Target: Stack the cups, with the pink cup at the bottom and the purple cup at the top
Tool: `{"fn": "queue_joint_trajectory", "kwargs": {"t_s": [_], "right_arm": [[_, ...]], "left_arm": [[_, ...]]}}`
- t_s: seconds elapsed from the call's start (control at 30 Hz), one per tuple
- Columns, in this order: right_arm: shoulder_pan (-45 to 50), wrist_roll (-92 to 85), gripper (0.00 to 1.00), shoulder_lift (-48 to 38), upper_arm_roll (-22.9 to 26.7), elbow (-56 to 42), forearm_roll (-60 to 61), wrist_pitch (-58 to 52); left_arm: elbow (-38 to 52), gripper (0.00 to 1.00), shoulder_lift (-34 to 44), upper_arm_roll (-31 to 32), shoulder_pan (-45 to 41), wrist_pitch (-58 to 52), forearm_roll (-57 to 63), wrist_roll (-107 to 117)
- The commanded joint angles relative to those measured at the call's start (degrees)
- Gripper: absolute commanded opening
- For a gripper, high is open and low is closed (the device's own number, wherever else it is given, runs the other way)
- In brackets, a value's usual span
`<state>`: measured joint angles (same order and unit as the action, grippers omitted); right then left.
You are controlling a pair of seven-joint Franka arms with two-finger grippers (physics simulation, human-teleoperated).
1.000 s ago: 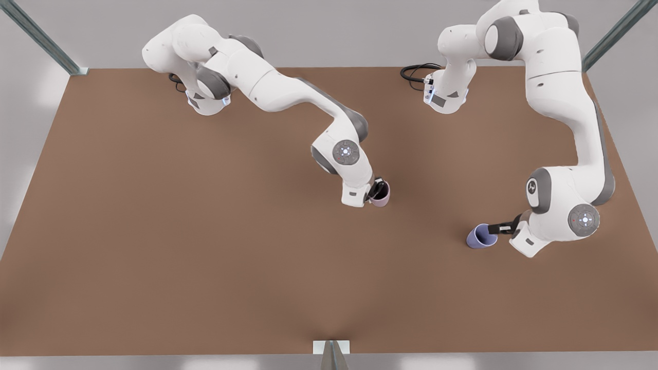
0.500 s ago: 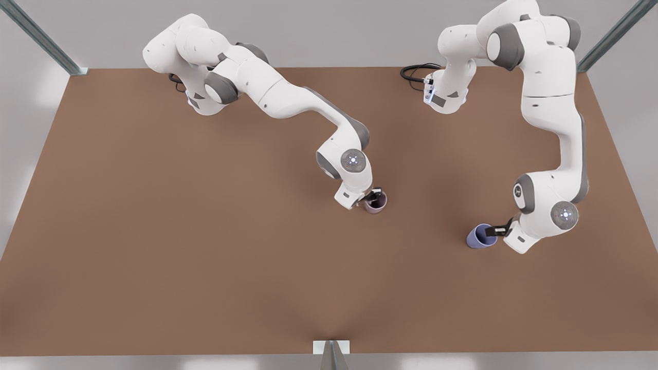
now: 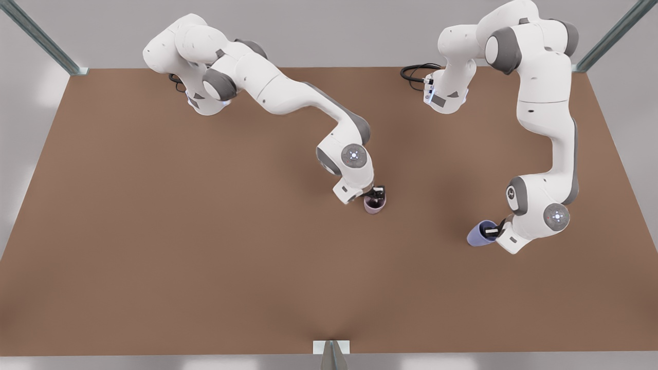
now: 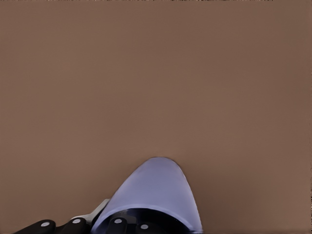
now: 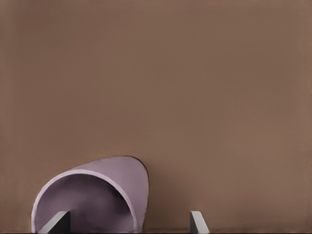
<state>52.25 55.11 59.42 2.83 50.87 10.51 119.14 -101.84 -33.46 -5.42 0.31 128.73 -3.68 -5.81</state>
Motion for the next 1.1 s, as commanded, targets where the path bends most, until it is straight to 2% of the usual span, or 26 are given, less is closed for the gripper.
{"fn": "queue_joint_trajectory", "kwargs": {"t_s": [0.0, 0.07, 0.1, 0.13, 0.17, 0.2, 0.23, 0.27, 0.3, 0.37, 0.47, 0.6, 0.87, 1.07], "right_arm": [[0.04, 7.65, 0.93, -3.51, -0.11, 2.03, 0.13, -3.04], [-0.39, 4.93, 0.94, -9.4, -0.11, 6.77, -0.31, -3.21], [-1.53, 1.24, 0.96, -14.39, 0.15, 12.13, -0.22, -3.21], [-1.72, 0.18, 0.99, -20.01, 1.99, 18.71, -0.4, -2.77], [-2.5, -12.43, 1.0, -30.2, 7.69, 31.53, -1.19, -2.86], [-9.34, -23.63, 1.0, -39.63, 10.18, 40.97, -1.19, -3.21], [-17.78, -30.49, 1.0, -46.14, 10.09, 44.32, -1.28, -3.39], [-27.62, -39.44, 1.0, -49.74, 6.41, 44.67, -1.28, -5.75], [-37.38, -51.23, 1.0, -51.85, 1.74, 44.58, -2.85, -14.1], [-46.8, -56.34, 1.0, -53.62, 2.78, 41.69, -6.38, -20.95], [-46.89, -56.25, 1.0, -53.35, 3.49, 40.98, -6.38, -22.02], [-47.15, -55.55, 1.0, -52.04, 3.58, 38.7, -7.96, -21.49], [-48.21, -56.08, 1.0, -49.66, 5.96, 33.42, -7.51, -19.65], [-50.14, -56.08, 1.0, -49.84, 6.04, 28.06, -6.99, -27.91]], "left_arm": [[0.15, 0.23, 0.42, 0.05, -0.05, -0.23, -0.27, -0.87], [0.67, 0.23, 1.38, 0.05, -0.14, -2.6, -0.27, -0.69], [0.76, 0.23, 2.0, 0.14, -0.14, -3.22, -0.27, -0.61], [1.29, 0.23, 2.35, 0.14, -0.22, -4.09, -0.18, -0.52], [2.95, 0.23, 2.88, 0.49, -0.31, -6.9, -0.18, 0.97], [3.84, 0.23, 4.37, 0.58, -0.84, -9.72, -0.18, 1.59], [4.1, 0.23, 5.95, 0.67, -2.33, -11.83, -0.18, 3.26], [4.28, 0.23, 7.62, 0.67, -3.91, -14.11, -0.18, 5.37], [4.28, 0.23, 9.99, 1.98, -5.93, -17.19, -0.18, 10.01], [6.38, 0.23, 12.54, 9.27, -6.03, -23.34, -0.27, 21.78], [6.83, 0.23, 13.42, 21.05, -6.03, -23.79, -1.06, 42.0], [7.79, 0.23, 12.54, 29.94, -7.34, -23.79, -1.41, 54.93], [7.09, 0.23, 10.87, 29.23, -9.45, -29.41, 1.75, 56.0], [7.44, 0.23, 9.73, 28.88, -9.45, -26.69, 4.74, 56.96]]}}
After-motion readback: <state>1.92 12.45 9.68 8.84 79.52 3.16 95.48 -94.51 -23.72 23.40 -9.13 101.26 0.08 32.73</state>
